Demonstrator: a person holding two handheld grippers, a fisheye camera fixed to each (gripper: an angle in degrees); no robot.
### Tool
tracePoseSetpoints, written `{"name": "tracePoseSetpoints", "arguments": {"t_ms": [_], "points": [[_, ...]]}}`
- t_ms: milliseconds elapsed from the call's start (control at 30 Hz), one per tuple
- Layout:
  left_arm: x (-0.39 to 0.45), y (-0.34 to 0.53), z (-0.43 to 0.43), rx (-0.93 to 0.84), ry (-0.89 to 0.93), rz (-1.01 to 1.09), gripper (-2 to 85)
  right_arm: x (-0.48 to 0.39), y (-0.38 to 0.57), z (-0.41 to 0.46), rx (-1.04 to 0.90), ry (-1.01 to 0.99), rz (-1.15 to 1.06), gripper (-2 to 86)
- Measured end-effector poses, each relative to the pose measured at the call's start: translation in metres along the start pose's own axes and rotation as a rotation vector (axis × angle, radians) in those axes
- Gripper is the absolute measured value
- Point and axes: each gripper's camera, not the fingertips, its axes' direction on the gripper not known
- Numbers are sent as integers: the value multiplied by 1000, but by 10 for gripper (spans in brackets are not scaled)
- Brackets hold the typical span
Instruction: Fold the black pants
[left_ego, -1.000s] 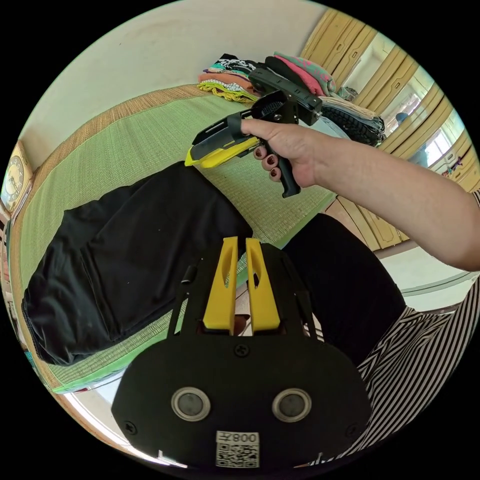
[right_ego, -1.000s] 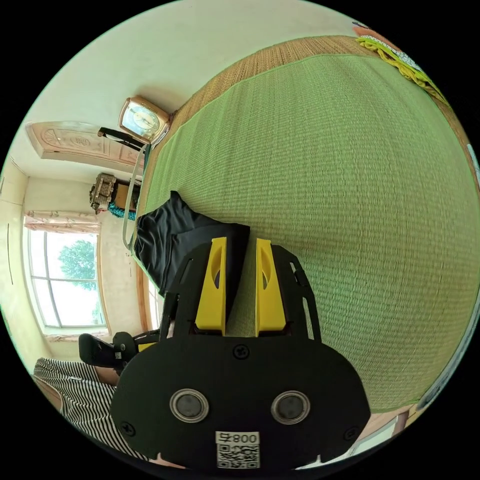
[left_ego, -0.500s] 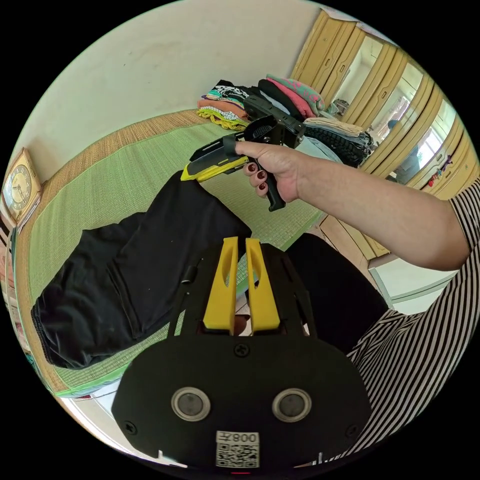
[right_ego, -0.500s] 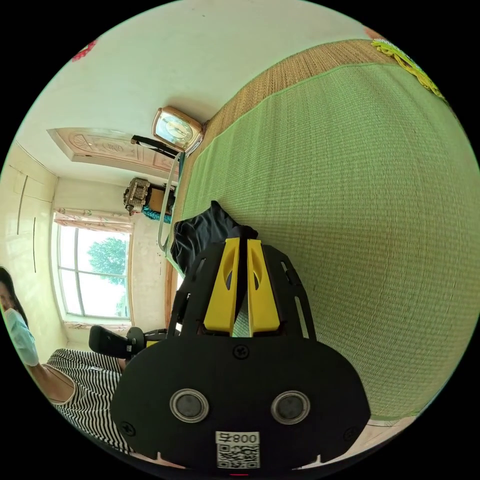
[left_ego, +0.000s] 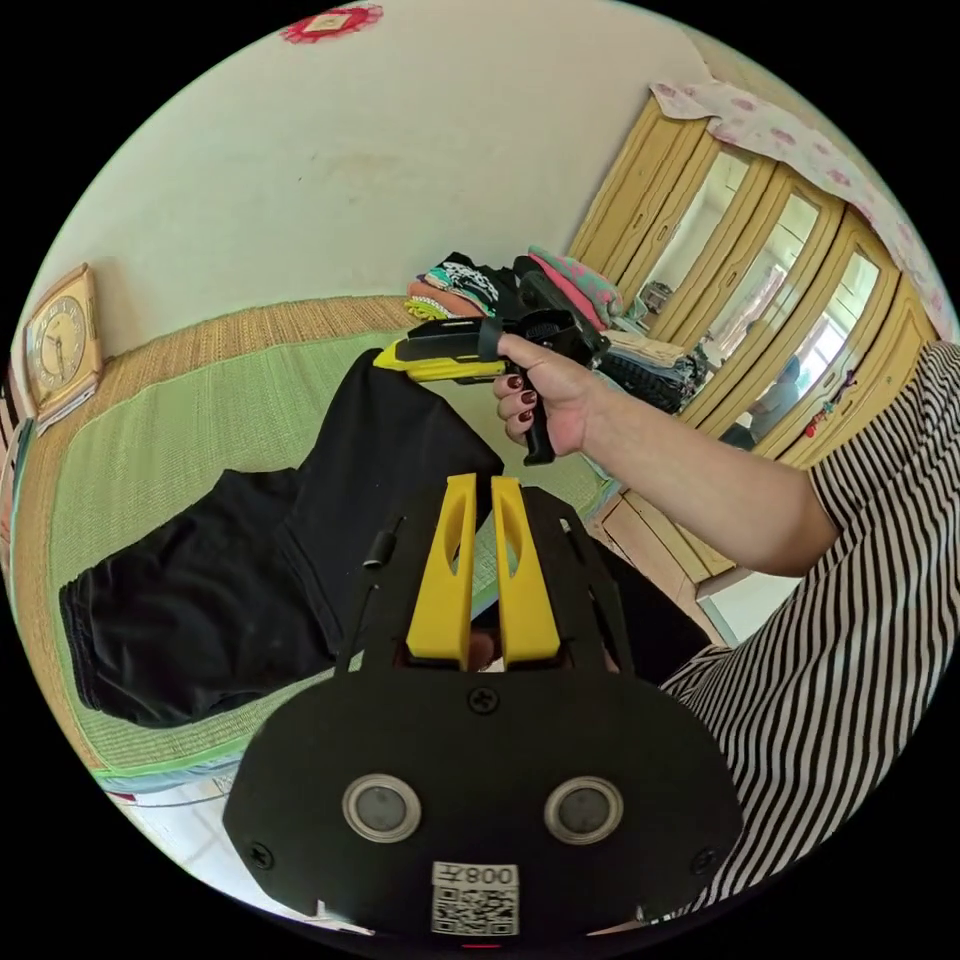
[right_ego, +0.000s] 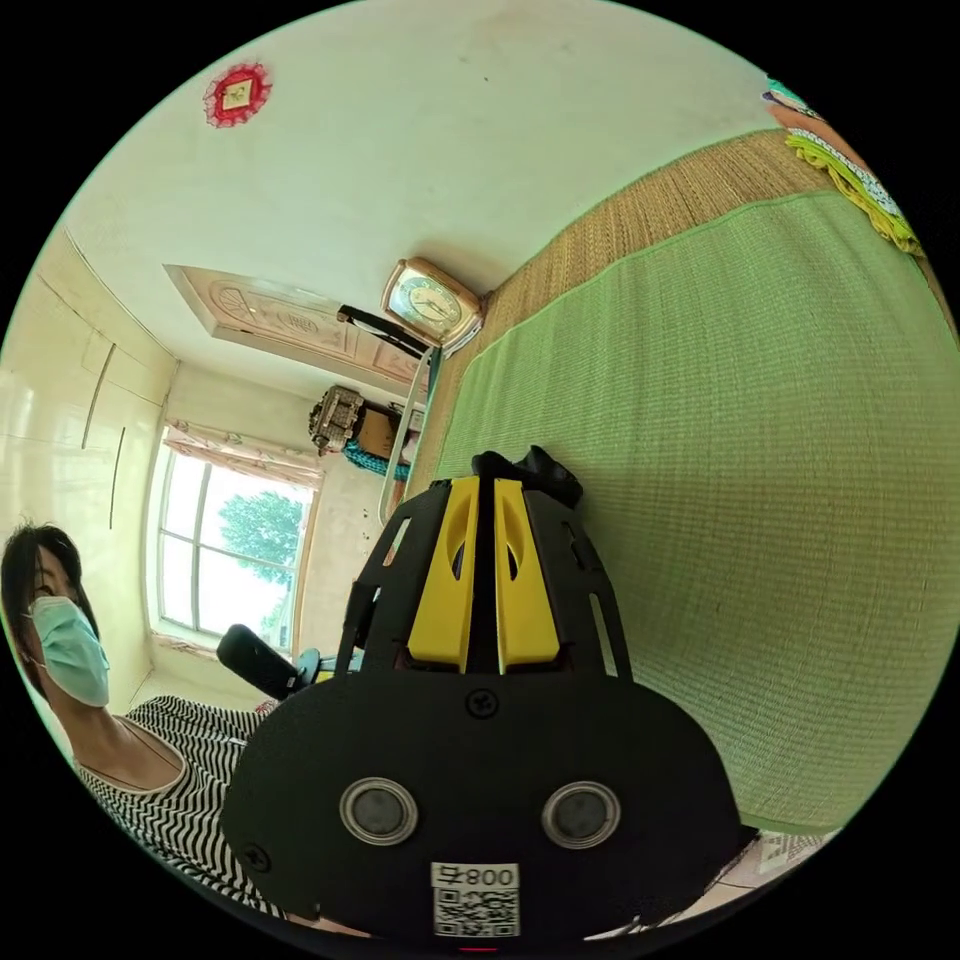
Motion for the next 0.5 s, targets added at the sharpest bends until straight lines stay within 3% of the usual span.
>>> {"name": "tracePoseSetpoints", "arguments": {"t_ms": [500], "points": [[-216, 155, -188, 284, -35, -367, 28, -58, -35, 171, -93, -31, -92, 24]]}}
